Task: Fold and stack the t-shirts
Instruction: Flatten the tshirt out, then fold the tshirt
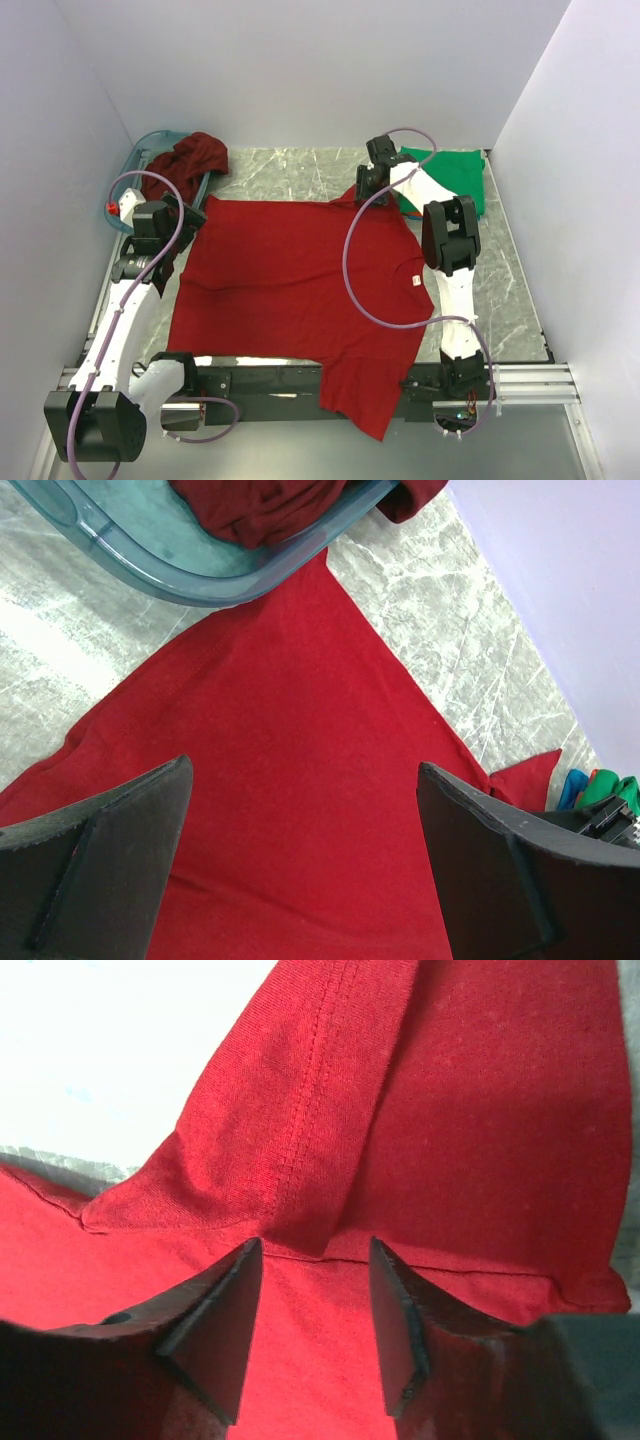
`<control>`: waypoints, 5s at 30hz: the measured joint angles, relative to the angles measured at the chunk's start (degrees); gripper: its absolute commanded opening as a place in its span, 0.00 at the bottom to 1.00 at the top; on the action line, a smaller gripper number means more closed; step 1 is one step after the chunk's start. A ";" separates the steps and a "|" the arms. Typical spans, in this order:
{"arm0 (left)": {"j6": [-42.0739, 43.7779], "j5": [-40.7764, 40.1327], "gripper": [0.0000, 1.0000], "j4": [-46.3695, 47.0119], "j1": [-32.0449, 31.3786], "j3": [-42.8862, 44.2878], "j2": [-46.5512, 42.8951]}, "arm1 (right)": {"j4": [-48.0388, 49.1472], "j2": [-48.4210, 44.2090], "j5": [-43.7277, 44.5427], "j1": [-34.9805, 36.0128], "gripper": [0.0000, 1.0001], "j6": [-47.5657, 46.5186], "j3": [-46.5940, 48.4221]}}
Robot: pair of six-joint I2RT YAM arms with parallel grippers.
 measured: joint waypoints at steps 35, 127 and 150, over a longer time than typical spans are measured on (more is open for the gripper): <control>0.00 -0.07 0.99 0.98 0.00 -0.59 0.00 | 3.76 3.58 -5.60 0.35 0.00 2.03 6.80; 4.74 17.97 0.99 16.41 -5.16 37.53 64.67 | -12.20 13.14 -2.10 -6.29 0.91 -1.62 24.04; -5.75 6.69 0.99 -13.51 -5.14 -5.68 -2.16 | 13.31 -54.60 5.64 7.85 0.95 0.39 -46.73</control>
